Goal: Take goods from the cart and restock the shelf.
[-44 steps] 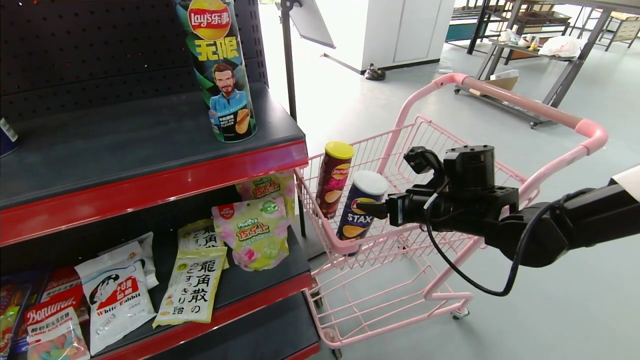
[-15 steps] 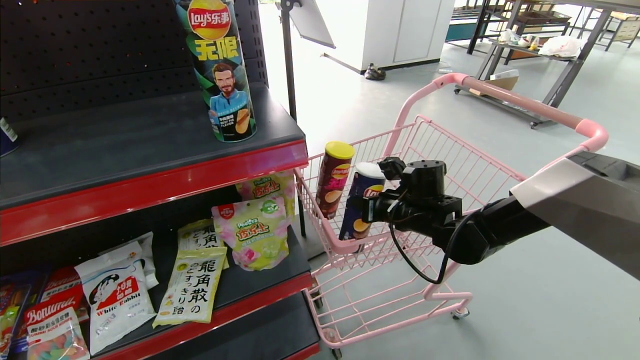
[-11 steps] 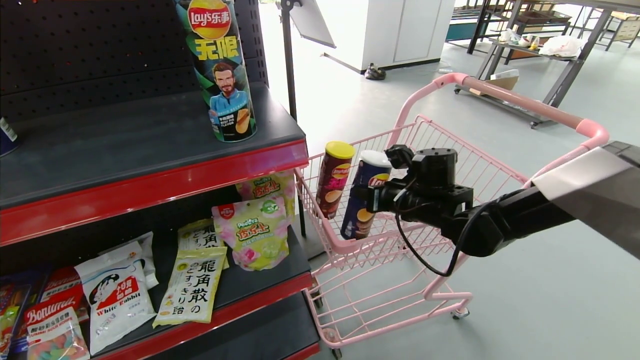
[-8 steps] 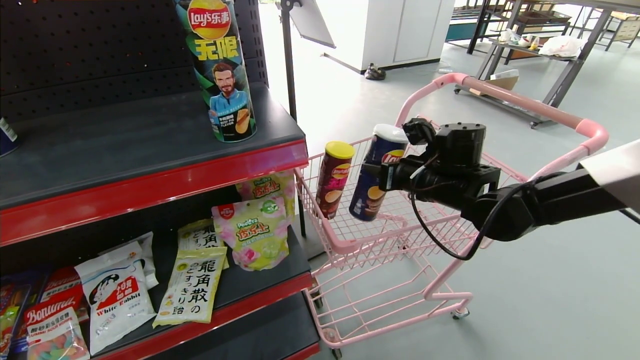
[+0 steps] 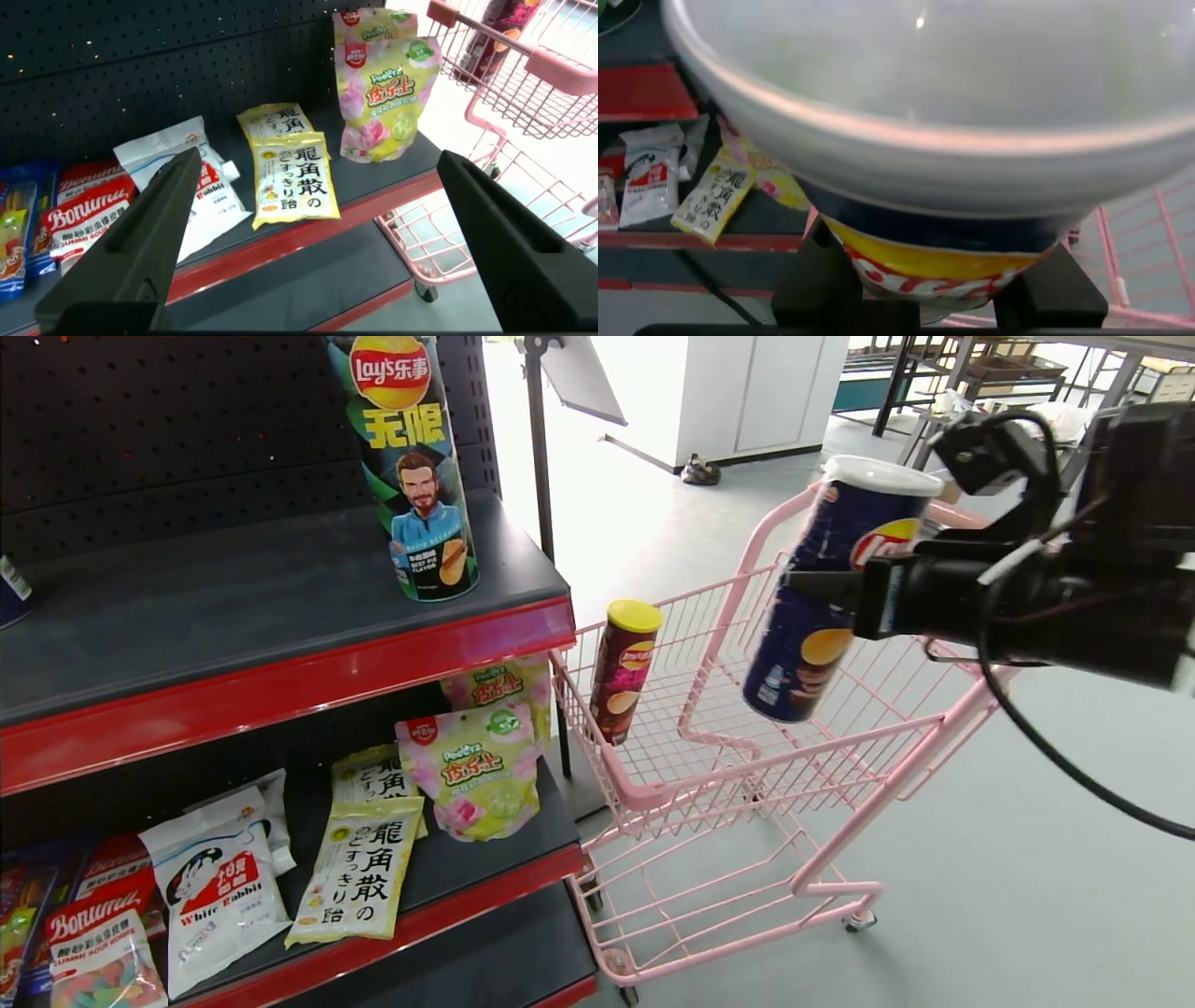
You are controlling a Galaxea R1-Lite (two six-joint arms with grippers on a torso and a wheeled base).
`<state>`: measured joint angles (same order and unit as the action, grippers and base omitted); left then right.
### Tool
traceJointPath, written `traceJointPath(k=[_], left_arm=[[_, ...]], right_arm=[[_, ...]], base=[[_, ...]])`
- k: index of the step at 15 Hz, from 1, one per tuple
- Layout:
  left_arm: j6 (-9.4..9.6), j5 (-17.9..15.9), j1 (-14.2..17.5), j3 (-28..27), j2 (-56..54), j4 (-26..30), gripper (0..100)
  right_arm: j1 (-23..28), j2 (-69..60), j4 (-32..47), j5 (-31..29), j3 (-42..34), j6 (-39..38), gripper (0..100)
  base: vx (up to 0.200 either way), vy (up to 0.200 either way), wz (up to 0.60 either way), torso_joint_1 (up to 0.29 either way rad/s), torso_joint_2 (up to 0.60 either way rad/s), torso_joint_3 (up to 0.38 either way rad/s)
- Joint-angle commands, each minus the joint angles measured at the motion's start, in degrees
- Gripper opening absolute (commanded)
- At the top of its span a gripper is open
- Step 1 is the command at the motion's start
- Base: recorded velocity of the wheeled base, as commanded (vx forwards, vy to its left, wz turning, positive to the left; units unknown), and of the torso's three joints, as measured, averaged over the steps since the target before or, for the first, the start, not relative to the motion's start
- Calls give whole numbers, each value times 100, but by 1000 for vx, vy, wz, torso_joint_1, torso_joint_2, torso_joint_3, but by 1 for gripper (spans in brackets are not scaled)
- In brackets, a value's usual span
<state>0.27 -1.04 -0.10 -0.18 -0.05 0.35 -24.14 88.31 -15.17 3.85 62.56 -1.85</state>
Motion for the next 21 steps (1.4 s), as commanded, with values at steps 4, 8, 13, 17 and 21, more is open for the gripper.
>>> traceJointPath(k=[4,8,13,17,21], left_arm=[[0,-11,-8,1,5,0,100],[0,-11,1,1,5,0,100],[8,-11,1,1,5,0,100],[8,-19,-8,1,5,0,100],[0,-19,-8,1,5,0,100]], right_arm=[[208,-4094,1657,-561,-2626,493,0],[753,-5096,2316,-666,-3119,783,0],[1016,-5403,2369,-666,-3206,783,0],[1007,-5386,2369,-649,-3215,783,0],[999,-5315,2360,-631,-3206,792,0]], base=[[0,0,0,0,0,0],[0,0,0,0,0,0],[0,0,0,16,-69,-47],[0,0,0,121,-445,-325],[0,0,0,174,-542,-371]])
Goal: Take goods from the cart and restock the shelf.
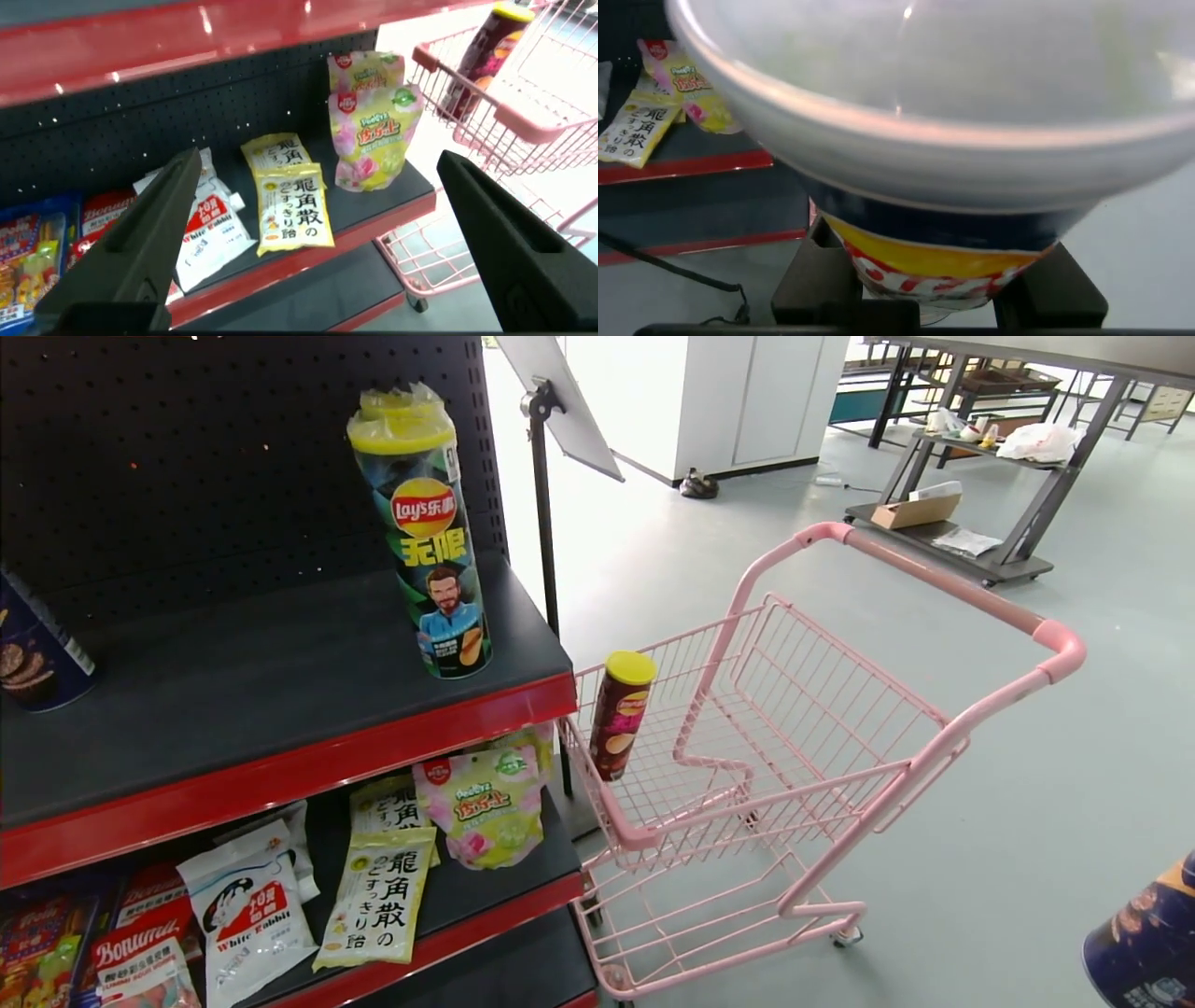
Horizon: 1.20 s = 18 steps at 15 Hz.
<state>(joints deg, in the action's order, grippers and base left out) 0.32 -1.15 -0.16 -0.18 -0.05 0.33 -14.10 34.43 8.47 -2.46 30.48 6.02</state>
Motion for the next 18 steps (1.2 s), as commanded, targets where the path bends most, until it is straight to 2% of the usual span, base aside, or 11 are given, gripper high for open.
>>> traceJointPath(k=[1,7,13,18], left_arm=[[-5,0,-2,1,5,2,100],[-5,-8,7,1,5,2,100],[-5,-8,-2,1,5,2,100],[-5,-8,7,1,5,2,100]], right_arm=[[-5,99,-3,0,11,4,0],[-5,258,-21,0,46,4,0],[-5,416,-47,-17,55,4,0],[4,451,-47,-26,29,4,0]], base=[[0,0,0,198,-574,-373],[0,0,0,208,-564,-358],[0,0,0,126,-319,-187],[0,0,600,13,-12,-5]])
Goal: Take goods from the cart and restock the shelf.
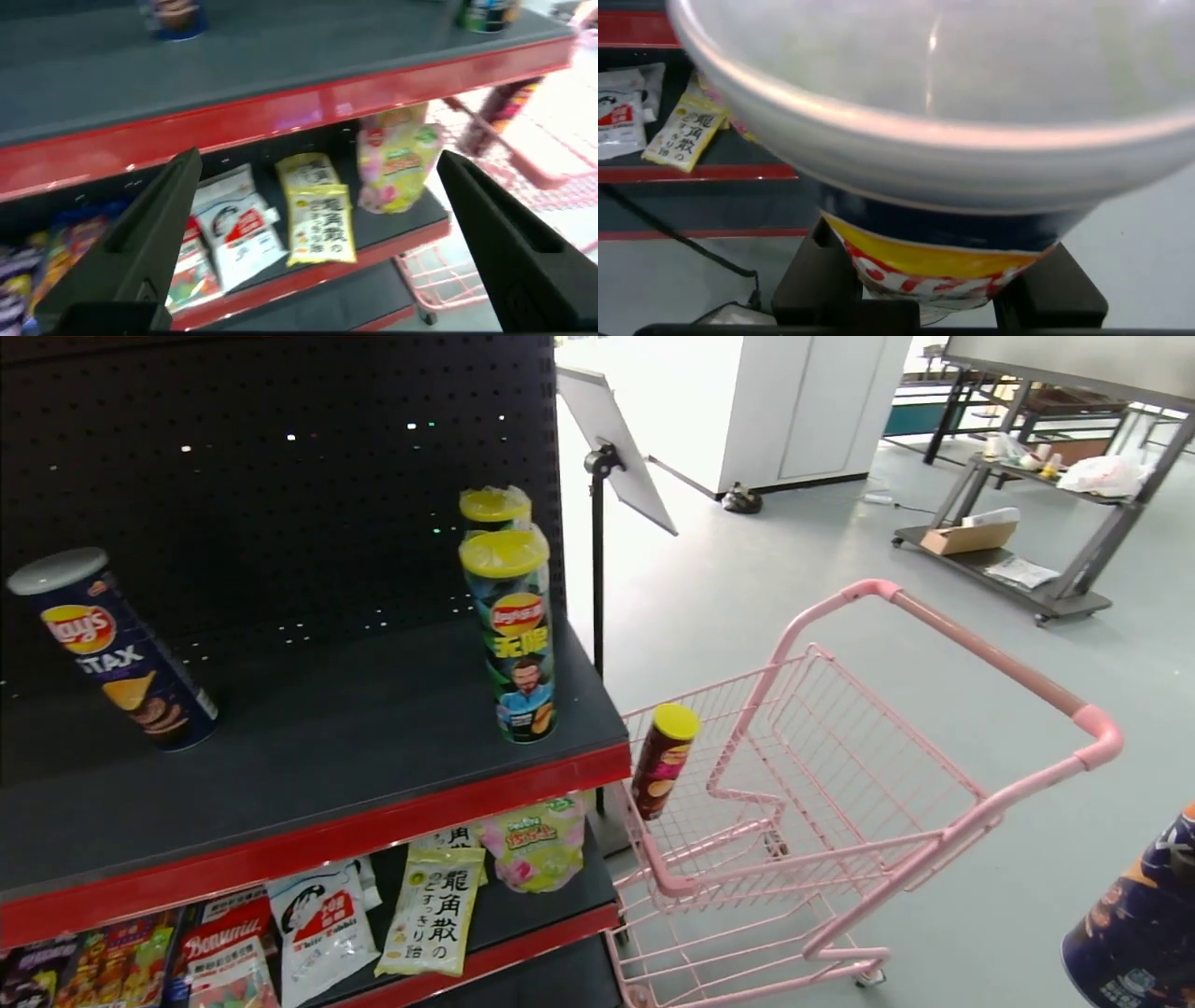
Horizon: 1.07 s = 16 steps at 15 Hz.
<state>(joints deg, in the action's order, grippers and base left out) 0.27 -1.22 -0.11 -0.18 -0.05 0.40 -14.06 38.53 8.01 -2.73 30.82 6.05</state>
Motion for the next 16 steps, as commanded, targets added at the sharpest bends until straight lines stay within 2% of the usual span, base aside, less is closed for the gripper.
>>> traceJointPath(k=[1,5,8,12,16], left_arm=[[0,-1,2,1,5,-5,100],[0,-1,-7,1,5,-5,100],[0,8,2,1,5,-5,100],[0,-1,-7,1,5,-5,100],[0,-1,2,1,5,-5,100]], right_arm=[[-1,40,-1,1,-14,2,0],[-1,14,-1,1,-32,2,0],[-1,-232,-1,18,-111,-16,0],[-18,-558,-10,449,-173,-60,0],[-27,-681,-45,607,-164,-33,0]], base=[[0,0,600,17,2,-2],[0,0,600,1,1,0],[0,0,0,0,0,0],[0,200,0,4,-1,4],[0,200,0,5,1,2]])
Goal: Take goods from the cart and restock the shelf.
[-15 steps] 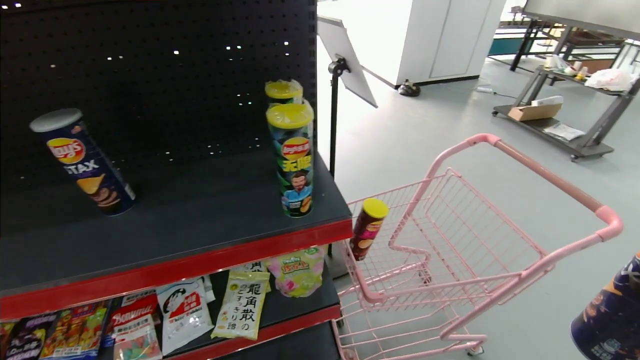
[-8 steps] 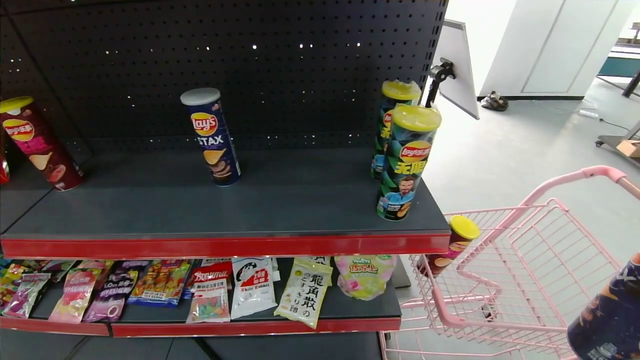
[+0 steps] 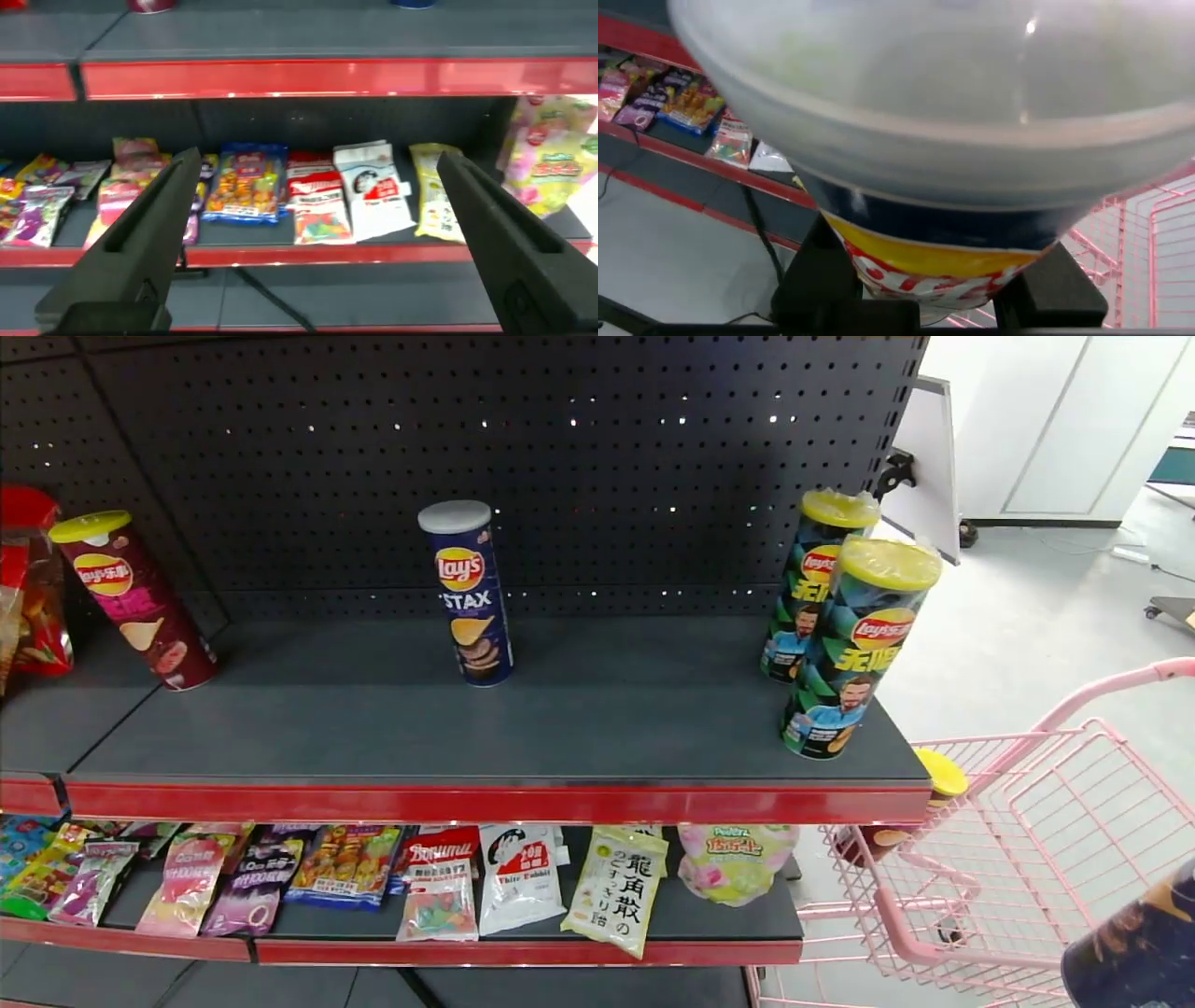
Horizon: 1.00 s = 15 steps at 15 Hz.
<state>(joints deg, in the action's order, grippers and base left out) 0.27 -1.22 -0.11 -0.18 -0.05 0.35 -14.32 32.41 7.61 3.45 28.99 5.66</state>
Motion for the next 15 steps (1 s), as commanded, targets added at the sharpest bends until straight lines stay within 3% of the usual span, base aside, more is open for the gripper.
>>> traceJointPath(k=[1,4,10,15], left_arm=[[0,8,-7,1,5,0,100],[8,8,2,1,5,0,100],[8,-1,-7,1,5,0,100],[8,-1,-7,1,5,0,100]], right_arm=[[-27,-60,-5,94,37,6,0],[-97,-95,-14,762,19,14,0],[-255,-157,-5,868,10,32,0],[-695,-297,22,947,-25,94,0]], base=[[0,200,0,12,-2,2],[0,200,0,7,2,2],[0,200,0,2,4,2],[0,0,0,0,0,0]])
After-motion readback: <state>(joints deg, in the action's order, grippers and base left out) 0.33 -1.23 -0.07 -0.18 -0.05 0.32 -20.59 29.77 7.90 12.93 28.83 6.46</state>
